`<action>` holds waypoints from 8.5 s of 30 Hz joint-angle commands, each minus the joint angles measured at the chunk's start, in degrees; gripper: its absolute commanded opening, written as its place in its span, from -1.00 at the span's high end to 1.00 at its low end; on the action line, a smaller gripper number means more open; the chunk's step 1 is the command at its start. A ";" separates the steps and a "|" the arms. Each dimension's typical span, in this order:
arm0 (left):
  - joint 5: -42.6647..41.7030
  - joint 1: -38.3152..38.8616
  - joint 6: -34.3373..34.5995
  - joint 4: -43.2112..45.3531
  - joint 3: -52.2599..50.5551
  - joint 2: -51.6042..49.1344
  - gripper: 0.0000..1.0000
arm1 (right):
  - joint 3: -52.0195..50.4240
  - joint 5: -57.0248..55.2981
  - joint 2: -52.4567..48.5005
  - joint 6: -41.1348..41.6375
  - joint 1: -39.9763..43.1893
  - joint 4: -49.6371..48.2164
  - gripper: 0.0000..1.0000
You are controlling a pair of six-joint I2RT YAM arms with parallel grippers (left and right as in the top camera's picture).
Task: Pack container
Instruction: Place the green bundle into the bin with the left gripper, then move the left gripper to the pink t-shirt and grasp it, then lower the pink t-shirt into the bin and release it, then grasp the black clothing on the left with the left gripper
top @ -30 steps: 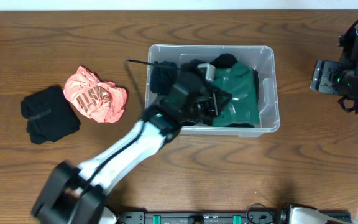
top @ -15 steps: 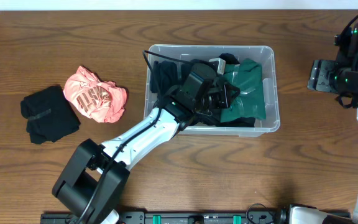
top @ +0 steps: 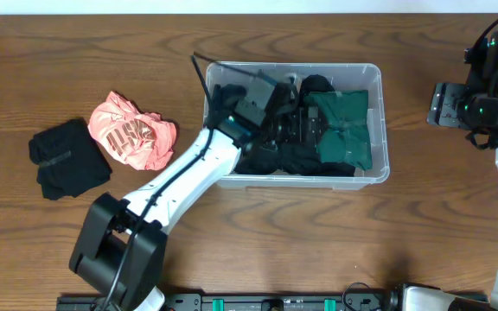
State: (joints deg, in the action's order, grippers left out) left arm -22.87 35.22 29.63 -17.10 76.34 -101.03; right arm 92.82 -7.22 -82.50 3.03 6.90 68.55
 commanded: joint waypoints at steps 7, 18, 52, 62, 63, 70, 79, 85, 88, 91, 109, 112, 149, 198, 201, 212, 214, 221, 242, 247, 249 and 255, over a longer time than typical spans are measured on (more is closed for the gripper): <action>8.81 3.34 -16.79 -2.14 8.11 0.55 0.37 | -0.48 0.44 -0.35 0.79 0.22 -0.11 -0.57; 8.79 4.50 -16.94 -3.67 8.11 -10.86 0.73 | -0.50 1.05 -0.35 0.79 0.22 0.04 -0.58; -0.07 -56.61 -19.74 -34.47 4.66 -1.38 -0.96 | -0.70 1.05 -0.39 0.79 0.22 0.02 -0.59; -5.73 -57.48 -20.83 -30.25 4.66 -14.62 -0.97 | -0.70 1.05 -0.39 0.79 0.22 0.07 -0.61; -5.70 -57.48 -20.83 -30.25 4.66 -14.84 -0.91 | -0.70 1.05 -0.39 0.79 0.22 0.07 -0.61; -5.68 -57.48 -21.31 -30.16 4.68 -12.92 0.63 | -0.70 1.05 -0.37 0.79 0.22 0.85 -0.64; -7.82 -56.28 -22.12 -32.06 4.83 4.07 0.88 | -0.70 1.05 -0.37 0.79 0.22 1.68 -0.64; -12.11 -46.90 -22.10 -31.85 4.83 20.37 0.88 | -0.70 1.05 -0.37 0.79 0.22 1.53 -0.64; -12.07 -34.38 -22.12 -29.86 4.83 26.29 0.88 | -0.70 1.05 -0.37 0.79 0.22 1.51 -0.64; -12.04 -24.46 -22.12 -26.86 4.83 26.86 0.88 | -0.70 1.05 -0.37 0.79 0.22 1.53 -0.64; -12.24 -3.28 -22.38 -16.87 4.83 2.67 0.88 | -0.70 1.05 -0.37 0.79 0.22 1.55 -0.64; -12.26 -6.19 -22.34 -17.09 4.83 0.02 0.42 | -0.70 1.05 -0.37 0.76 0.22 1.64 -0.65; -4.26 -6.21 -26.10 -11.96 11.23 -12.46 0.43 | -0.70 1.05 -0.39 0.76 0.22 1.60 -0.65; 12.50 1.42 -28.55 -34.80 18.47 3.89 0.08 | -0.70 1.05 -0.39 0.76 0.22 2.36 -0.65; 17.46 -3.21 -28.55 -35.89 18.53 11.69 -0.91 | -0.70 1.05 -0.39 0.76 0.22 2.32 -0.65; 17.27 -45.88 -24.76 -43.23 16.00 17.97 -0.96 | -0.70 1.07 -0.39 0.76 0.22 2.29 -0.66; 16.90 -53.09 -24.61 -43.04 14.80 15.85 -0.96 | -0.70 1.07 -0.39 0.76 0.22 2.32 -0.66; 13.42 -72.41 -24.68 -39.41 13.88 3.43 -0.96 | -0.70 1.07 -0.39 0.76 0.22 2.43 -0.66; -5.68 -80.83 -39.23 -35.50 13.88 -25.27 -0.97 | -0.70 1.05 -0.39 0.76 0.22 2.12 -0.66; -13.00 -79.76 -39.21 -36.94 13.90 -25.59 0.34 | -0.70 1.05 -0.39 0.76 0.22 2.01 -0.66; -16.24 -79.17 -39.23 -38.07 13.90 -24.76 0.71 | -0.70 1.05 -0.39 0.76 0.22 2.01 -0.66; -23.74 -75.58 -38.56 -39.85 14.12 -17.77 0.88 | -0.70 1.05 -0.39 0.76 0.22 1.92 -0.66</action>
State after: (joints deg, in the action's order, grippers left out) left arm -39.97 -42.54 -8.84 -56.38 90.43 -124.57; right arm 92.18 -6.15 -82.78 3.03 6.90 70.63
